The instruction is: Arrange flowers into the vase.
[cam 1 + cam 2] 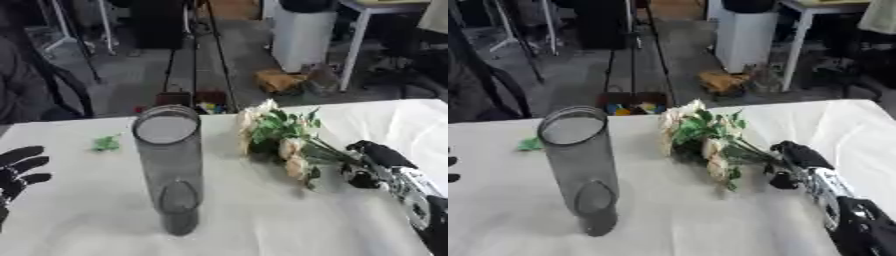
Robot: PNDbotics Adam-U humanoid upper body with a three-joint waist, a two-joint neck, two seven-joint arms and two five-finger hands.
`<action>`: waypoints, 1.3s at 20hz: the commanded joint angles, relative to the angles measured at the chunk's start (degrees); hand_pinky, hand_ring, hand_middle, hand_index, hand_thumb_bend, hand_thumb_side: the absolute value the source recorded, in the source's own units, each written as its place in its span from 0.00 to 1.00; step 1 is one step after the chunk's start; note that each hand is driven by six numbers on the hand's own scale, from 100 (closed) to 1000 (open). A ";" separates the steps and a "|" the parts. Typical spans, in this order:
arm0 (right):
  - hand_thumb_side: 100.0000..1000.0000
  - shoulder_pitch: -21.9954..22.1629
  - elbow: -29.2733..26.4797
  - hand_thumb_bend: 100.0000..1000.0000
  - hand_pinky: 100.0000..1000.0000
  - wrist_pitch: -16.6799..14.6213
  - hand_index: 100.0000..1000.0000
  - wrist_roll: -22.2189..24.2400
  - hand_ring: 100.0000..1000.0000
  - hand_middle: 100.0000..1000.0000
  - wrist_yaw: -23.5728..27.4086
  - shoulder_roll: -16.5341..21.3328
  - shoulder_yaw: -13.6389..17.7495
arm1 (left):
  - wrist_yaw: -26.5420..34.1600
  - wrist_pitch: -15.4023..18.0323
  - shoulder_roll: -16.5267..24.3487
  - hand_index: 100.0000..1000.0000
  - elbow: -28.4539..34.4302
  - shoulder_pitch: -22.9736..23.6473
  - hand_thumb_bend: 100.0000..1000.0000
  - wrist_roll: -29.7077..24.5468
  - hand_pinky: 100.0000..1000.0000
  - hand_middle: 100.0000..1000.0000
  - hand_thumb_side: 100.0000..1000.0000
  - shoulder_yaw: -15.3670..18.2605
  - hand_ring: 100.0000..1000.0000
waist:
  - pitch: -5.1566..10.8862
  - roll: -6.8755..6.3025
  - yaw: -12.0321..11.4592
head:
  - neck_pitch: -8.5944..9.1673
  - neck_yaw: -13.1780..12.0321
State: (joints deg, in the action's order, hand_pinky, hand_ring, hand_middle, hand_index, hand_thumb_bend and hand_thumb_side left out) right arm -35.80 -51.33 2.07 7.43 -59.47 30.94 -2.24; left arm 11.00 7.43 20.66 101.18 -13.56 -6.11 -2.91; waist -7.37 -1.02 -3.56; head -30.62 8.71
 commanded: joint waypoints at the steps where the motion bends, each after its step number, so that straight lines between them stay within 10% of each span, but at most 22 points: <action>1: 0.31 -0.79 0.16 0.05 0.84 0.36 0.91 -0.61 0.88 0.87 -1.11 1.25 0.61 | 0.25 0.05 0.71 0.80 0.74 -0.68 1.00 -0.12 0.73 0.77 0.75 0.27 0.81 | 0.68 -0.09 -0.05 | -0.09 0.16; 26: 0.24 -0.64 1.87 0.00 0.39 2.61 0.59 -5.93 0.52 0.40 -1.05 0.85 0.97 | 0.41 0.04 0.53 0.80 0.81 -0.84 1.00 -0.26 0.73 0.77 0.75 0.18 0.81 | 0.39 -0.56 -0.59 | -0.24 0.41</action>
State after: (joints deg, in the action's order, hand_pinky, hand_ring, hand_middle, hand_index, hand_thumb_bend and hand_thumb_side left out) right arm -35.88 -49.75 4.38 1.92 -60.02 30.82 -1.73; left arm 11.10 7.34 20.62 101.19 -13.62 -6.26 -2.93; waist -7.45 -1.47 -4.20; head -30.65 9.00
